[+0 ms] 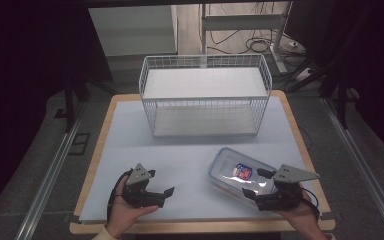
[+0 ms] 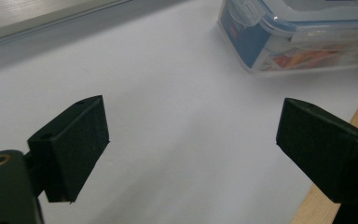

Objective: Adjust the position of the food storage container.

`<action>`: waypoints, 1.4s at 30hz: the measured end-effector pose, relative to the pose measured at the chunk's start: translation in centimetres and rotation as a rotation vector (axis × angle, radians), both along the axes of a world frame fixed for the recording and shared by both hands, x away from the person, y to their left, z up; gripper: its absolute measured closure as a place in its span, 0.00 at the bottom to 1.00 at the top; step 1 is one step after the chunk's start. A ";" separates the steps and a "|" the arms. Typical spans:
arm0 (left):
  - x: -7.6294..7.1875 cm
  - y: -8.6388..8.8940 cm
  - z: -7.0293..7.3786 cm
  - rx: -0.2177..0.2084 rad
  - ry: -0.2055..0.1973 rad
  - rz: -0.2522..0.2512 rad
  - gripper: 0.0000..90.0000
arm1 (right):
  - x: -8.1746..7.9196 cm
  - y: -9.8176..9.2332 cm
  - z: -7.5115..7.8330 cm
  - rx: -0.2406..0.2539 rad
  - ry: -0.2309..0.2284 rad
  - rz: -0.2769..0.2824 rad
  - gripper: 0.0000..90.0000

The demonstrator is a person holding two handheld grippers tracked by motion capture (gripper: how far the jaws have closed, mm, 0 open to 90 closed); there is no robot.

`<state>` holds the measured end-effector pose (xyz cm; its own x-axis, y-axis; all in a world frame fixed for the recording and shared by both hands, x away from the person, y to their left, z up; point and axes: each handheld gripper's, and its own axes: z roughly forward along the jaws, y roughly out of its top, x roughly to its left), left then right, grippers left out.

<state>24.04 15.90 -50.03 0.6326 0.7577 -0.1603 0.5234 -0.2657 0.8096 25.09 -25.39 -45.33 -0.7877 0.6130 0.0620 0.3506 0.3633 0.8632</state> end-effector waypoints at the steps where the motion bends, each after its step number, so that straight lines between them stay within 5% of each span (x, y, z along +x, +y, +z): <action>1: 0.0 0.1 0.0 0.001 0.000 0.002 0.10 | 0.0 0.0 0.0 0.000 -0.003 0.001 0.19; 13: -0.2 0.1 -0.1 0.017 0.001 -0.001 0.10 | -0.4 0.8 0.0 -0.023 0.021 0.056 0.38; 20: -0.2 0.2 -0.5 0.036 0.030 0.026 0.11 | -1.1 2.1 -0.2 -0.117 0.038 0.194 0.82; 24: -0.4 0.3 -0.6 0.038 0.032 0.029 0.11 | -1.4 2.4 -0.5 -0.153 0.051 0.211 0.98; 35: -0.4 0.5 -0.8 0.039 0.049 0.031 0.11 | -2.7 2.3 -1.6 -0.251 0.079 0.191 0.99; 42: -0.4 0.4 -1.0 0.040 0.059 0.028 0.12 | -3.0 1.1 -2.3 -0.321 0.077 0.127 0.99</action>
<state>23.67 16.28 -51.02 0.6013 0.7815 -0.1662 0.5777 -0.2816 0.7662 22.09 -24.27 -47.62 -0.8593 0.5084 -0.0562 0.3446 0.6567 0.6708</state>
